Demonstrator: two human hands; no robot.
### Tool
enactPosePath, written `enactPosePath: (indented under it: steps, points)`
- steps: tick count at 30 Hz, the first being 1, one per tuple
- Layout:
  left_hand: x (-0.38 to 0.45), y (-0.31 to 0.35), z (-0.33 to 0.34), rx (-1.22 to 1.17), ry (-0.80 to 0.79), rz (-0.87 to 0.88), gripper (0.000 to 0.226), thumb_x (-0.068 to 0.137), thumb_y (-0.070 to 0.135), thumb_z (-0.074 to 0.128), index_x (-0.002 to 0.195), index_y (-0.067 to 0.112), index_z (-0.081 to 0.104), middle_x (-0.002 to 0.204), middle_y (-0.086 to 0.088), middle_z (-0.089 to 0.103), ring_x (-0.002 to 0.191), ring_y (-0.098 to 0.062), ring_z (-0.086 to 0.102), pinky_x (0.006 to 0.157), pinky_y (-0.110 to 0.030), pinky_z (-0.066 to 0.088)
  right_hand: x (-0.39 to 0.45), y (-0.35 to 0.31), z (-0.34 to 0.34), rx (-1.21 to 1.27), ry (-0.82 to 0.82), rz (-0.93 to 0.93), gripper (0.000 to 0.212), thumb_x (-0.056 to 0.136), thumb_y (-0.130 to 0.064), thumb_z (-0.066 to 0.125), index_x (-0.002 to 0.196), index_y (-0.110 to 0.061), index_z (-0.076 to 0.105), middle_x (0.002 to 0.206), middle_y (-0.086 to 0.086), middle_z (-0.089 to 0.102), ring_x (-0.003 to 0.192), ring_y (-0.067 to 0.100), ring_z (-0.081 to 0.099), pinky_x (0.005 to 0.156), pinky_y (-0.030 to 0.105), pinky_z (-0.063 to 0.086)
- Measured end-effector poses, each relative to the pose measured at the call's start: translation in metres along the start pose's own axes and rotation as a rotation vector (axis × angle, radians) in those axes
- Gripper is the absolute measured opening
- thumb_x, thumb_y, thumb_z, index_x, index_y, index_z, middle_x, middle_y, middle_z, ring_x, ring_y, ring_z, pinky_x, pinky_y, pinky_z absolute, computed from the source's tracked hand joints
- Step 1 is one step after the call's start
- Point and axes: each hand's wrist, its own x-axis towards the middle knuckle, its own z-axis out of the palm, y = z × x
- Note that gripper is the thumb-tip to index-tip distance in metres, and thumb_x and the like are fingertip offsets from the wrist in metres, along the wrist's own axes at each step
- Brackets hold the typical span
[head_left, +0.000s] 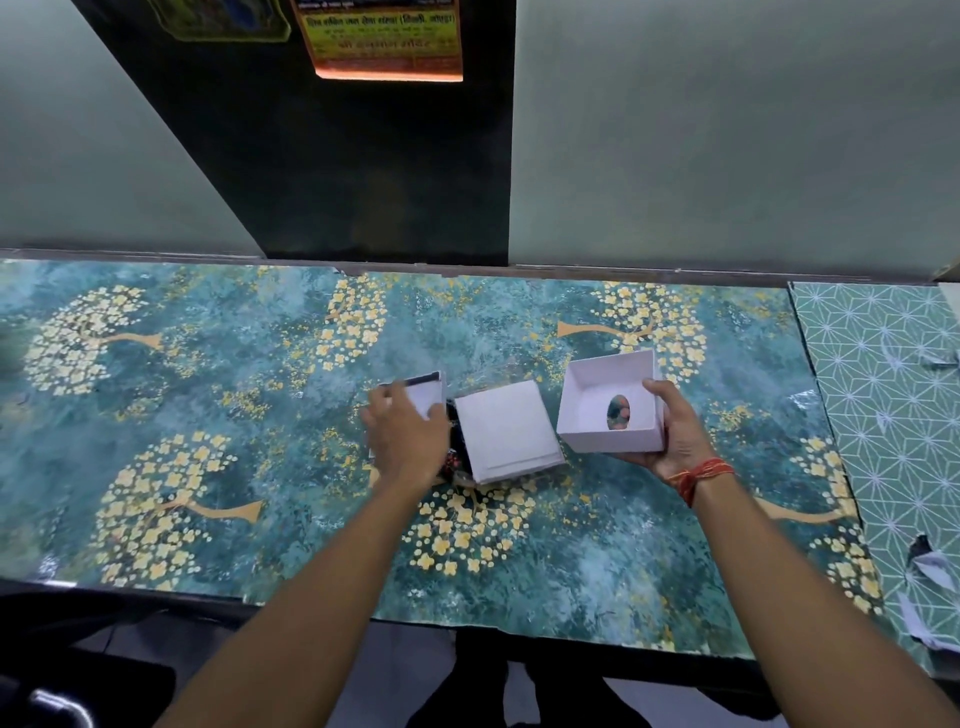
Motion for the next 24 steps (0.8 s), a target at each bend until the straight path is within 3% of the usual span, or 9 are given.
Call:
enactPosePath:
  steps: [3, 7, 10, 13, 17, 20, 24]
  points:
    - [-0.022, 0.031, 0.016, -0.097, -0.150, 0.157, 0.049, 0.091, 0.034, 0.059, 0.133, 0.008, 0.056, 0.131, -0.014, 0.056, 0.119, -0.031, 0.055, 0.099, -0.037, 0.045, 0.005, 0.000, -0.004, -0.125, 0.122, 0.001, 0.050, 0.058, -0.051, 0.065, 0.098, -0.021, 0.064, 0.080, 0.004, 0.065, 0.070, 0.024, 0.062, 0.069, 0.044, 0.057]
    - [-0.032, 0.052, 0.040, 0.038, -0.358, -0.067, 0.077, 0.087, 0.045, 0.061, 0.141, -0.003, 0.036, 0.141, -0.021, 0.045, 0.127, -0.038, 0.049, 0.099, -0.043, 0.044, 0.015, -0.005, -0.013, -0.559, 0.372, -0.082, 0.037, 0.083, -0.044, 0.055, 0.088, -0.008, 0.062, 0.093, 0.018, 0.065, 0.081, 0.032, 0.059, 0.075, 0.042, 0.048]
    - [-0.030, 0.057, 0.052, 0.020, -0.359, -0.254, 0.099, 0.082, 0.047, 0.068, 0.148, -0.007, 0.018, 0.148, -0.023, 0.038, 0.134, -0.038, 0.044, 0.101, -0.045, 0.044, 0.018, -0.001, -0.016, -0.850, 0.388, -0.196, 0.034, 0.094, -0.036, 0.050, 0.088, -0.006, 0.063, 0.103, 0.023, 0.068, 0.088, 0.034, 0.061, 0.075, 0.039, 0.045]
    - [-0.020, 0.056, 0.059, -0.057, -0.336, -0.380, 0.094, 0.075, 0.044, 0.075, 0.144, -0.002, 0.030, 0.145, -0.021, 0.045, 0.129, -0.038, 0.050, 0.099, -0.045, 0.047, 0.017, 0.002, -0.017, -0.982, 0.389, -0.241, 0.037, 0.097, -0.036, 0.049, 0.105, -0.004, 0.064, 0.110, 0.020, 0.068, 0.095, 0.035, 0.062, 0.076, 0.036, 0.045]
    - [-0.006, 0.054, 0.065, -0.222, -0.329, -0.497, 0.090, 0.058, 0.037, 0.084, 0.133, 0.000, 0.048, 0.131, -0.016, 0.061, 0.111, -0.035, 0.063, 0.089, -0.043, 0.056, 0.017, 0.004, -0.017, -1.030, 0.363, -0.233, 0.040, 0.097, -0.040, 0.047, 0.109, -0.005, 0.064, 0.108, 0.017, 0.068, 0.091, 0.032, 0.061, 0.073, 0.034, 0.044]
    - [-0.003, 0.059, 0.068, -0.176, -0.337, -0.506, 0.093, 0.055, 0.034, 0.089, 0.132, 0.000, 0.050, 0.129, -0.015, 0.061, 0.111, -0.035, 0.063, 0.089, -0.043, 0.056, 0.019, 0.007, -0.020, -1.047, 0.360, -0.236, 0.042, 0.094, -0.044, 0.046, 0.107, -0.009, 0.064, 0.106, 0.015, 0.068, 0.093, 0.034, 0.063, 0.074, 0.036, 0.048]
    - [-0.004, 0.060, 0.073, -0.205, -0.345, -0.456, 0.067, 0.062, 0.024, 0.086, 0.119, 0.001, 0.059, 0.115, -0.012, 0.067, 0.102, -0.033, 0.067, 0.081, -0.037, 0.057, 0.024, 0.009, -0.022, -1.074, 0.365, -0.226, 0.042, 0.093, -0.043, 0.046, 0.111, -0.009, 0.062, 0.112, 0.017, 0.065, 0.099, 0.036, 0.061, 0.084, 0.042, 0.051]
